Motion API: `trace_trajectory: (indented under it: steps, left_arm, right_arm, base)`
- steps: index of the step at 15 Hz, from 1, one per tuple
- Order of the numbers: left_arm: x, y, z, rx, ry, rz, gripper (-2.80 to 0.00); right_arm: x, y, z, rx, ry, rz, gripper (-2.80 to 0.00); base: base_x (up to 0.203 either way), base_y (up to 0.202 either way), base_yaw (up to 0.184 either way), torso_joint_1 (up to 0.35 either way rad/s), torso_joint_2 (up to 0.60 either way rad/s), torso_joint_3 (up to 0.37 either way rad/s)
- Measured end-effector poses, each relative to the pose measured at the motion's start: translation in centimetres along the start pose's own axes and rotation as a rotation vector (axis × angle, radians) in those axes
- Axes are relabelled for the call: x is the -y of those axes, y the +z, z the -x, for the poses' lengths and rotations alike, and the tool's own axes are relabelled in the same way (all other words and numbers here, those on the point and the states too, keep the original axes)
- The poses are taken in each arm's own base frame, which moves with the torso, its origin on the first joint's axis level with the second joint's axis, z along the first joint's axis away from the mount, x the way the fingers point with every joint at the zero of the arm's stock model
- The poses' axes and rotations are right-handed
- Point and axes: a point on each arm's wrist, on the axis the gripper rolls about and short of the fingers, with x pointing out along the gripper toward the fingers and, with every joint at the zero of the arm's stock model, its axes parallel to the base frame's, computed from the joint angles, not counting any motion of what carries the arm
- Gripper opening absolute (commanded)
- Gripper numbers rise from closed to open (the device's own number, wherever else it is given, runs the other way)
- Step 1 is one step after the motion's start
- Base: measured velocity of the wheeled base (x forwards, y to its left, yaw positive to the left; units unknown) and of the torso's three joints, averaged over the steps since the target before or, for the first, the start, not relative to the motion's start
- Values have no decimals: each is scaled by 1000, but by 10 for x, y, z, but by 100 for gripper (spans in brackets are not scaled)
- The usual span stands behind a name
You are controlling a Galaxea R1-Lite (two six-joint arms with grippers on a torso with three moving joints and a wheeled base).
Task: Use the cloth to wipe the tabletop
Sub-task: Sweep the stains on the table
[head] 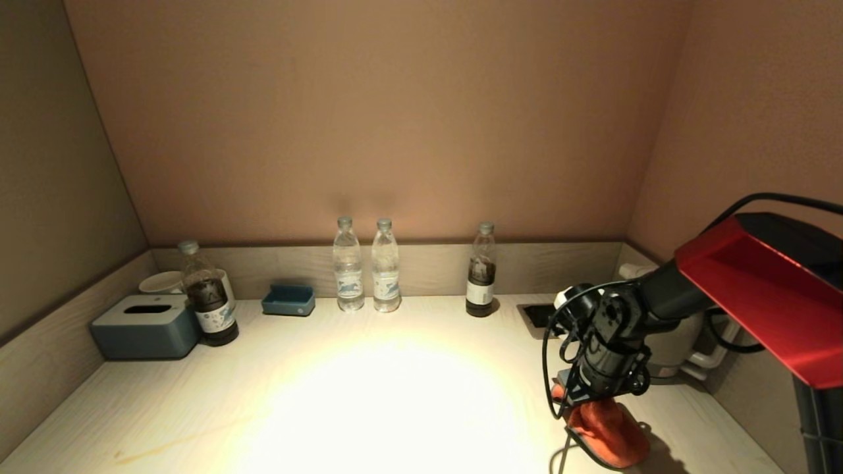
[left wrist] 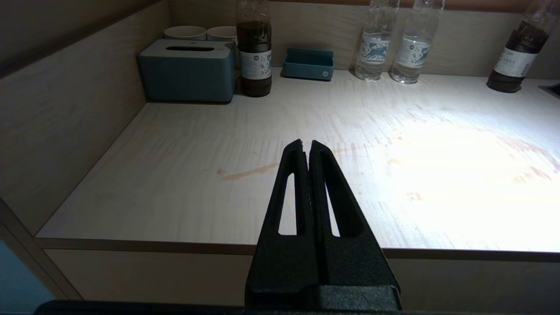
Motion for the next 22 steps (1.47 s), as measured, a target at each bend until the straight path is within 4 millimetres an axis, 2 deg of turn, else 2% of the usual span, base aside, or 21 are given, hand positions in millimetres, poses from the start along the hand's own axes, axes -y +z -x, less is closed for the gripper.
trace_trajectory:
  steps: [6,8,12,14,17,19,22]
  left_arm:
    - [0,0,0,0,1,0,-280]
    - [0,0,0,0,1,0,-280]
    - [0,0,0,0,-1,0,-280]
    - [0,0,0,0,1,0,-280]
    - [0,0,0,0,0,0,-280]
    - [0,0,0,0,0,0,-280]
    - [0,0,0,0,0,0,-280]
  right_arm:
    - [-50,11,3,57,32,73,-280]
    - [-61,14,4,68,40,91,-280]
    - [-98,23,9,117,72,142,-280]
    - [-106,25,10,125,79,152,-280]
    - [-146,31,20,194,114,221,-280]
    - [-160,31,22,207,126,249,-280]
    - [-192,17,31,210,151,310,-280]
  base:
    - [0,0,0,0,0,0]
    - [0,0,0,0,0,0]
    - [0,0,0,0,0,0]
    - [0,0,0,0,0,0]
    - [0,0,0,0,0,0]
    - [0,0,0,0,0,0]
    - [0,0,0,0,0,0]
